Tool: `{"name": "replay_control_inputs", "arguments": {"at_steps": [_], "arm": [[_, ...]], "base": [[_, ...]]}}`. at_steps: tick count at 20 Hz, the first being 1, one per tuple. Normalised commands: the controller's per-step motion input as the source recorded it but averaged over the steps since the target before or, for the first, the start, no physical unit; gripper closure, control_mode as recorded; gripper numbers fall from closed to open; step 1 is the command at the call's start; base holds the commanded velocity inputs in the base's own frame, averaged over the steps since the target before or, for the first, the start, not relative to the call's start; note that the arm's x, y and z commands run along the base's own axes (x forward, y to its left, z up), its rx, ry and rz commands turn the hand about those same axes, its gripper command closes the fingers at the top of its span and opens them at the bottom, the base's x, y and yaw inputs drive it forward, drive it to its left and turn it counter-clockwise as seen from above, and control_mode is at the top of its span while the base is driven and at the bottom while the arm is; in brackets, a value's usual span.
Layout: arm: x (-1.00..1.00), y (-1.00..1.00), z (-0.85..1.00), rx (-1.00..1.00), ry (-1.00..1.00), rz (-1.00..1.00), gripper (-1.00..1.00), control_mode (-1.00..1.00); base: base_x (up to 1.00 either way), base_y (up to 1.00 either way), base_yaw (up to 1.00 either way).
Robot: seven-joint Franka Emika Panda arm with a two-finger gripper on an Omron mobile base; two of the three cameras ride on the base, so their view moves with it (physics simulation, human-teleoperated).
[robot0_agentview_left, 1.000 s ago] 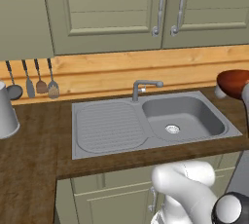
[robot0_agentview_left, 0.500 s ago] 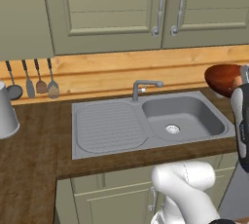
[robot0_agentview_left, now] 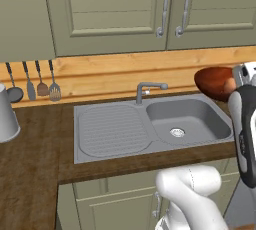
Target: Pick the onion from the sink and place it in the bowl. Then pick the bowl and place it in the microwave. Then close the microwave door and press the start button.
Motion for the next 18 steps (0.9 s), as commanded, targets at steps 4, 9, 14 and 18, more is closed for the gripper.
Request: {"name": "replay_control_inputs", "arguments": {"at_steps": [4, 9, 14, 18], "arm": [[-0.11, 0.49, 0.00, 0.09, 0.10, 0.13, 1.00, -1.00], [-0.01, 0.34, 0.04, 0.06, 0.03, 0.07, 1.00, -1.00], [-0.04, 0.04, 0.01, 0.00, 0.00, 0.01, 1.00, 1.00], [0.00, 0.00, 0.00, 0.00, 0.00, 0.00, 1.00, 1.00]], "base": [[0.00, 0.00, 0.00], [0.00, 0.00, 0.00], [-0.51, -0.11, 0.00], [-0.75, -0.15, -0.28]]}}
